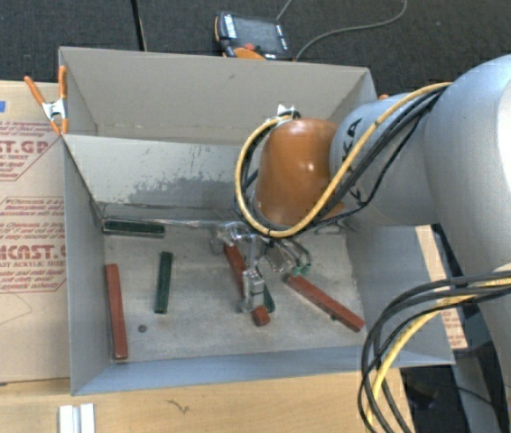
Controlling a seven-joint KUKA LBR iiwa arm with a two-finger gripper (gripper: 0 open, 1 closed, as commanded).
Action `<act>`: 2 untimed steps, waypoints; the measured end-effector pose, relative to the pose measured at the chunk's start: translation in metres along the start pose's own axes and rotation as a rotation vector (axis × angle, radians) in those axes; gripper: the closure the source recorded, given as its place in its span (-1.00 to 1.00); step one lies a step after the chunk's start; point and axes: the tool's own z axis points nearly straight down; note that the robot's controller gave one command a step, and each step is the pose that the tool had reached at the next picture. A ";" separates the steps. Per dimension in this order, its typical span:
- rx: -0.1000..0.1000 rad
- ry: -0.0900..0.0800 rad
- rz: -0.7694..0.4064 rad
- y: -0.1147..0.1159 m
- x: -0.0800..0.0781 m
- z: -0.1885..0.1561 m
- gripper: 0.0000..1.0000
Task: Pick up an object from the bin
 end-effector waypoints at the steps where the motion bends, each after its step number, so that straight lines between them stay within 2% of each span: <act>1: -0.001 0.001 -0.213 -0.085 0.013 -0.011 -1.00; 2: 0.001 0.002 -0.188 -0.136 0.072 -0.059 -1.00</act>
Offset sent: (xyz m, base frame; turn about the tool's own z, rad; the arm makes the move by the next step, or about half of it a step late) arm 0.0117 -0.0827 0.0113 -0.2177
